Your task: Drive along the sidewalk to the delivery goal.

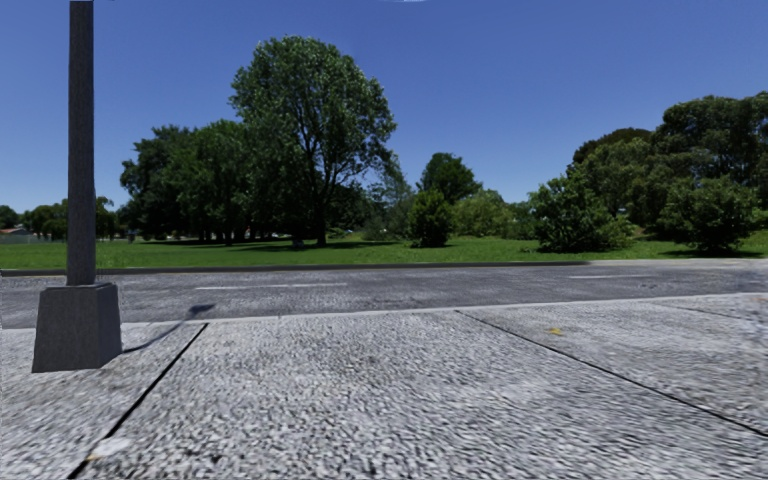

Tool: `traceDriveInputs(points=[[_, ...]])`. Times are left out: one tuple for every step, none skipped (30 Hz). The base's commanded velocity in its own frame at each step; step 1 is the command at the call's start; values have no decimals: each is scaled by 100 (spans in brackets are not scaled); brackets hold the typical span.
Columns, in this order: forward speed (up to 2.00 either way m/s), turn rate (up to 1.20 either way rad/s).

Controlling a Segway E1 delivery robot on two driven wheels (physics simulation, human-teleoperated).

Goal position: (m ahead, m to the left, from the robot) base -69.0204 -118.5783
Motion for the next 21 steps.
traceDriveInputs(points=[[200, -95], [200, -95], [200, -95], [200, -95], [200, -95], [200, -95], [200, -95], [200, -95], [200, -95], [200, -95], [200, -95], [200, -95], [200, -95], [200, -95], [200, -95], [200, -95], [200, -95], [200, -95], [200, -95], [200, -95], [200, -95]])
